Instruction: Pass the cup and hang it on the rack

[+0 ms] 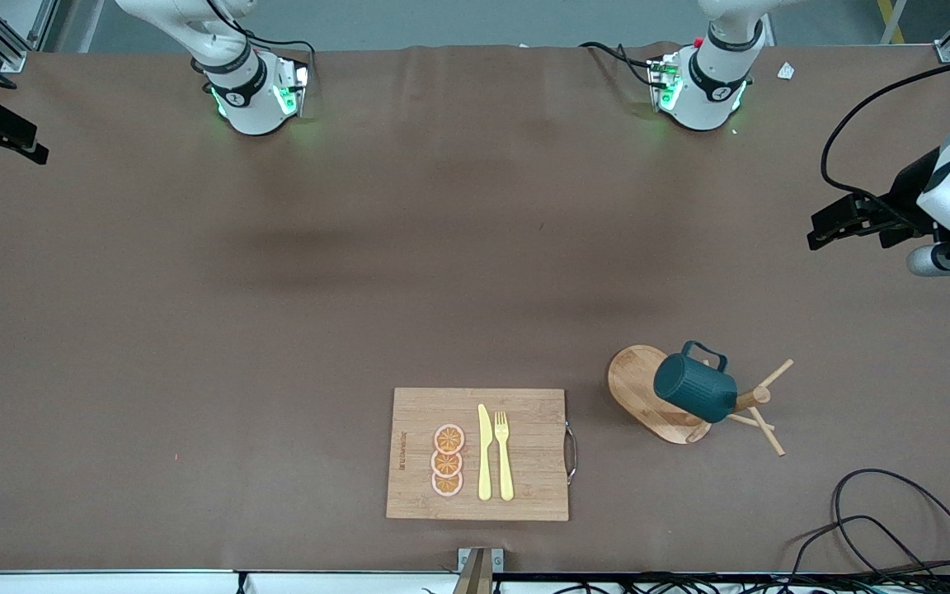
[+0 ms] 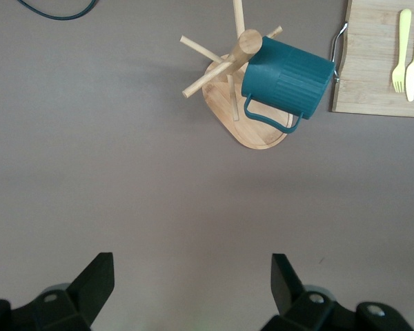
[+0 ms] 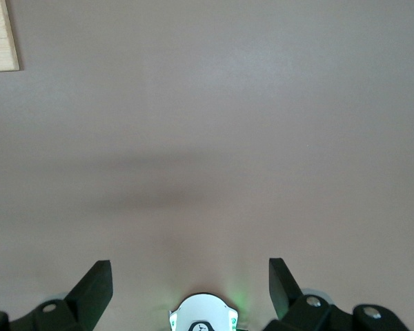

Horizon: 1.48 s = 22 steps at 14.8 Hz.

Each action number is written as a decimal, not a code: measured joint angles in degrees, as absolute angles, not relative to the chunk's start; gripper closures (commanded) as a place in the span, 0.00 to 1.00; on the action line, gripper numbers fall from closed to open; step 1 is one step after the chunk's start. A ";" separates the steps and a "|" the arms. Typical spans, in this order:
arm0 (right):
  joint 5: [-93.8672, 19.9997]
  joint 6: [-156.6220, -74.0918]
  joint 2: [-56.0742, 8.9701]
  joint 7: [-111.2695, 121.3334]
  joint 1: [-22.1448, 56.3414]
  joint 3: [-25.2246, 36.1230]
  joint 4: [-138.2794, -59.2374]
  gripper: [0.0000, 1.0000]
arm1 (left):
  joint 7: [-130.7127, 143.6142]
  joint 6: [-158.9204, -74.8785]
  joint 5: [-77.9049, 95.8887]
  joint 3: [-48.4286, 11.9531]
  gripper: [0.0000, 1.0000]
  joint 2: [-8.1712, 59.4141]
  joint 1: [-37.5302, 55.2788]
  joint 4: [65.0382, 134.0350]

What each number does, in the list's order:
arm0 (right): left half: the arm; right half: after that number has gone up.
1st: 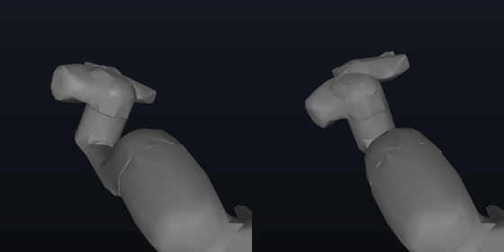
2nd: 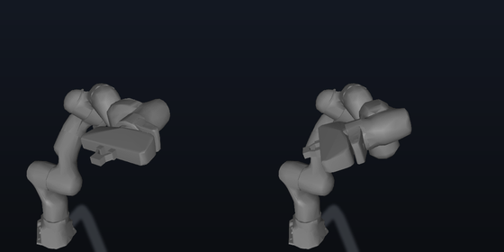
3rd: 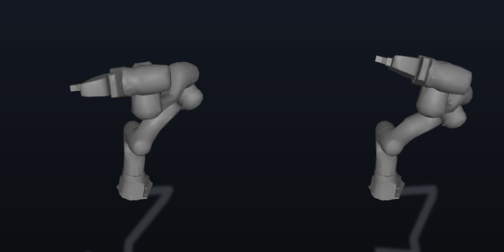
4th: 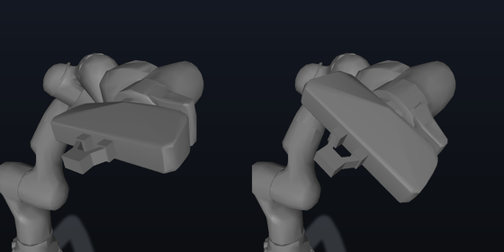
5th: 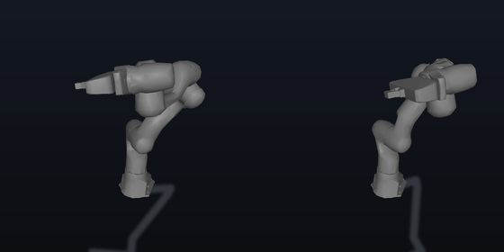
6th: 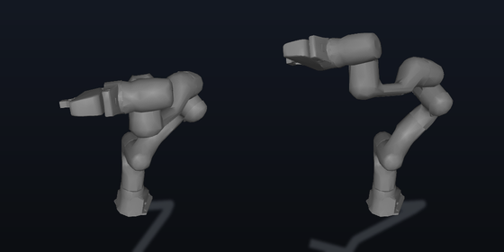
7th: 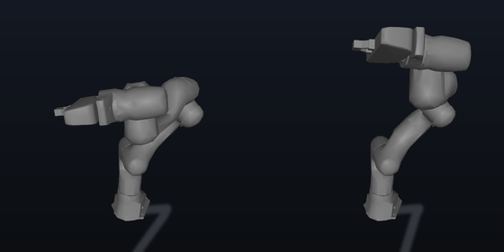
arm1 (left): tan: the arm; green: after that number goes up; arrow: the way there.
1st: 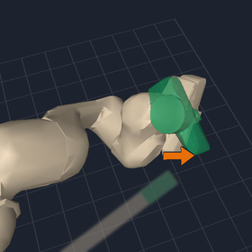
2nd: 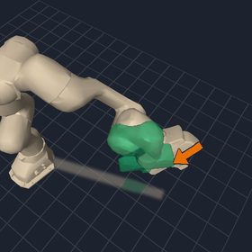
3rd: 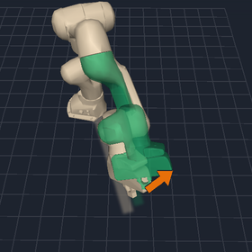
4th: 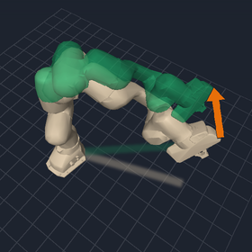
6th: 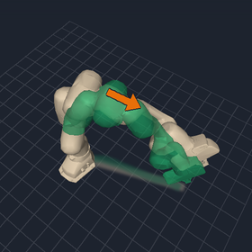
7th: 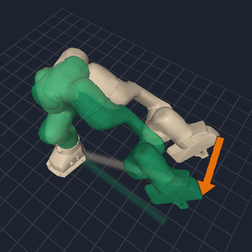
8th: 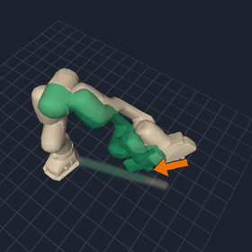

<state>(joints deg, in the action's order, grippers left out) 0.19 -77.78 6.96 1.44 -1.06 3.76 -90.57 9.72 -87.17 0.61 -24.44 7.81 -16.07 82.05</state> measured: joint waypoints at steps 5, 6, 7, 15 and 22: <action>0.19 -78.50 6.96 1.44 -1.06 3.76 -90.56 0.00 | 8.76 -87.96 0.04 -20.55 0.00 8.02 -11.70 81.92; 0.19 -78.92 6.96 1.44 -1.06 3.76 -90.56 0.00 | 8.76 -87.96 0.04 -17.88 0.00 7.99 -9.19 81.46; 0.19 -79.33 6.96 1.44 -1.06 3.75 -90.56 0.00 | 8.76 -87.96 0.04 -15.31 0.00 7.96 -6.82 81.11; 0.19 -79.61 6.96 1.44 -1.06 3.67 -90.57 0.00 | 8.74 -85.84 -0.06 -9.28 0.00 5.37 -2.09 80.50; -0.46 -79.04 6.96 1.37 -1.06 3.59 -90.57 0.00 | 8.72 -85.12 -0.09 -8.16 0.00 1.99 -2.93 83.43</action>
